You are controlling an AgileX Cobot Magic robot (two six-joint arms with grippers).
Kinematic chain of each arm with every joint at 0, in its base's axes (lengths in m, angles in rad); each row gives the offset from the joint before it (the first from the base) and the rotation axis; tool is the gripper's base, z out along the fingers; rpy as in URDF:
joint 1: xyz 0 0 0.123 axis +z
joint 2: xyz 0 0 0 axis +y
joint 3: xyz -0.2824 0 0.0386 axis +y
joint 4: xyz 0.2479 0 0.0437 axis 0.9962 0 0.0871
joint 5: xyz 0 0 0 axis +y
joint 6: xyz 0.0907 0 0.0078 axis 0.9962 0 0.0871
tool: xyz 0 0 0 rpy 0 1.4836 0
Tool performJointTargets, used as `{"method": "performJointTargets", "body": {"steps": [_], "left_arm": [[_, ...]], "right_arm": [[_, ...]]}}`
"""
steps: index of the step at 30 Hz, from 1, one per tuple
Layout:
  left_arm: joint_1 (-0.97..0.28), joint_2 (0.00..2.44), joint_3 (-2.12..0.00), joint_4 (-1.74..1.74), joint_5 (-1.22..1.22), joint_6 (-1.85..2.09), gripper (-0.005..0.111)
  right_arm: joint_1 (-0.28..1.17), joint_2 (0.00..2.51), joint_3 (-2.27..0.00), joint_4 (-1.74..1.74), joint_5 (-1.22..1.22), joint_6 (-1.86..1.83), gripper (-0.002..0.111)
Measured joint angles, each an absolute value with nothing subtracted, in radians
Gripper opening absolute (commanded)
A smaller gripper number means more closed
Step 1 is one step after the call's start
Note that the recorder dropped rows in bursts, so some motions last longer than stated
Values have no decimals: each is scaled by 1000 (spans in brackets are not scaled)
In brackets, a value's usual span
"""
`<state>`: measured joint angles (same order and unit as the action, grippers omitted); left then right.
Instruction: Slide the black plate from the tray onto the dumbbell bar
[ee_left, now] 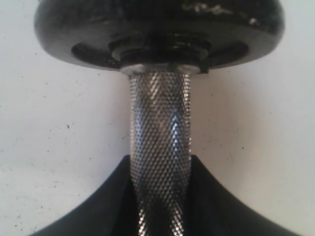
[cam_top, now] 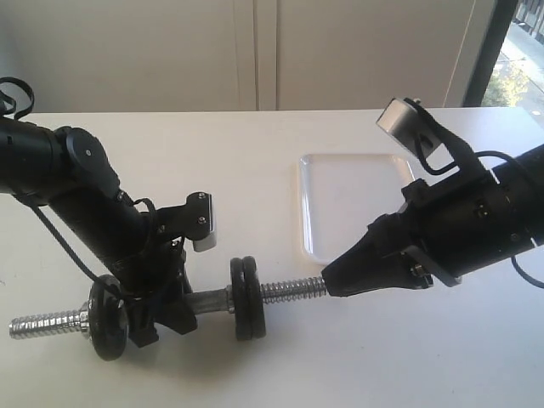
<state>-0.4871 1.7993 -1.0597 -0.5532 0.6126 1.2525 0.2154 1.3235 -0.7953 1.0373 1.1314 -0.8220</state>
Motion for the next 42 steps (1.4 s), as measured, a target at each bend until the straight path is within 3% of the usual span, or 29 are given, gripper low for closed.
{"method": "performJointTargets", "body": {"steps": [7, 9, 12, 14, 16, 34, 37, 40, 42], "left_arm": [[-487, 1799, -1058, -557, 609, 1252, 3], [-487, 1797, -1058, -557, 605, 1252, 20], [-487, 1797, -1058, -559, 604, 1252, 57], [-487, 1757, -1072, -629, 615, 1252, 68], [-487, 1742, -1080, -661, 633, 1252, 71], [-487, 1653, -1080, -605, 651, 1154, 70], [-487, 1572, -1080, -548, 668, 968, 48], [-487, 1500, -1080, -479, 691, 862, 11], [-487, 1449, -1080, -441, 706, 765, 0]], "right_arm": [[215, 1324, -795, 1037, 1131, -822, 0], [215, 1324, -795, 1037, 1131, -822, 0], [215, 1324, -795, 1037, 1127, -822, 0], [215, 1324, -795, 1037, 1121, -822, 0], [215, 1324, -795, 1037, 1121, -822, 0], [215, 1324, -795, 1037, 1119, -822, 0], [215, 1324, -795, 1037, 1119, -822, 0], [215, 1324, -795, 1037, 1119, -822, 0], [215, 1324, -795, 1037, 1119, -822, 0]]}}
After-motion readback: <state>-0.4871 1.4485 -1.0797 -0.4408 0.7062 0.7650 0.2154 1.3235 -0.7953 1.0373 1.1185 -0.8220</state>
